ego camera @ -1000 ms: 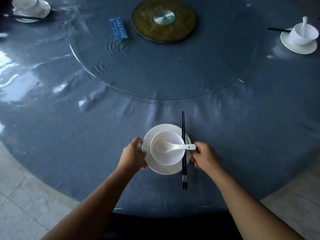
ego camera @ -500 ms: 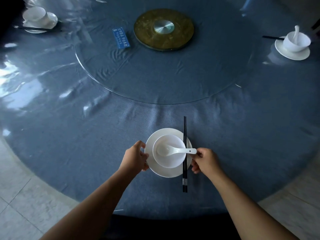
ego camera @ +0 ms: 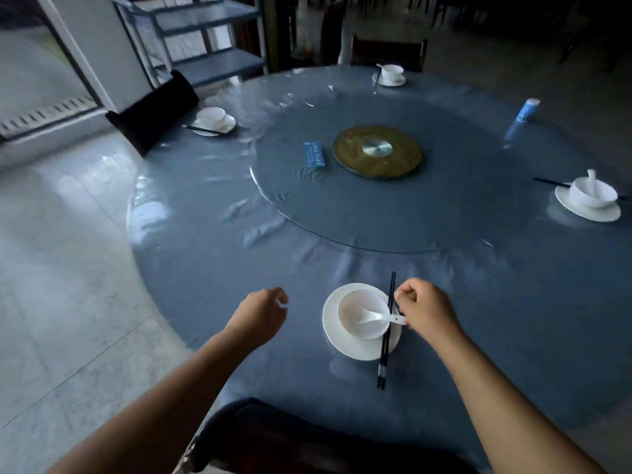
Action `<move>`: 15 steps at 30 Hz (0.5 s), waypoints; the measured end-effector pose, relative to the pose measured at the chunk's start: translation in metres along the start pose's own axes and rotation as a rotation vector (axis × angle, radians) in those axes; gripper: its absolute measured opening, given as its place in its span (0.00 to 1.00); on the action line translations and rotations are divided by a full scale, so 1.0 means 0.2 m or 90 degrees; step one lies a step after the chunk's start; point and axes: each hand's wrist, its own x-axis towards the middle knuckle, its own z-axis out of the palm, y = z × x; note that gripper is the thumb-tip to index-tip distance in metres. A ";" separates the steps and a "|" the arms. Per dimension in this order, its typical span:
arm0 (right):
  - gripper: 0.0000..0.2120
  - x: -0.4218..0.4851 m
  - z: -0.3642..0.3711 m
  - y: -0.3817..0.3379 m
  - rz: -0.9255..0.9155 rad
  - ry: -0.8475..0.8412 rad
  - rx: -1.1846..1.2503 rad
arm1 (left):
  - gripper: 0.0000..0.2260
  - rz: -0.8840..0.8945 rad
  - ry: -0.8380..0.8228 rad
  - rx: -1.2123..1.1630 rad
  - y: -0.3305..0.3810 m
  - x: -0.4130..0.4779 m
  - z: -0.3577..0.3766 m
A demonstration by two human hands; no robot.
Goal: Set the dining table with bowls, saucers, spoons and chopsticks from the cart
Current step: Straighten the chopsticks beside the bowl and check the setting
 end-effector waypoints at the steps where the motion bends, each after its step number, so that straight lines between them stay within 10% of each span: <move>1: 0.05 -0.02 0.05 -0.08 -0.034 -0.023 -0.025 | 0.10 -0.005 0.014 0.018 -0.04 -0.05 -0.05; 15: 0.12 -0.41 1.29 -1.30 -0.408 -0.343 -0.283 | 0.11 -0.180 0.179 0.078 -1.25 -0.71 -0.78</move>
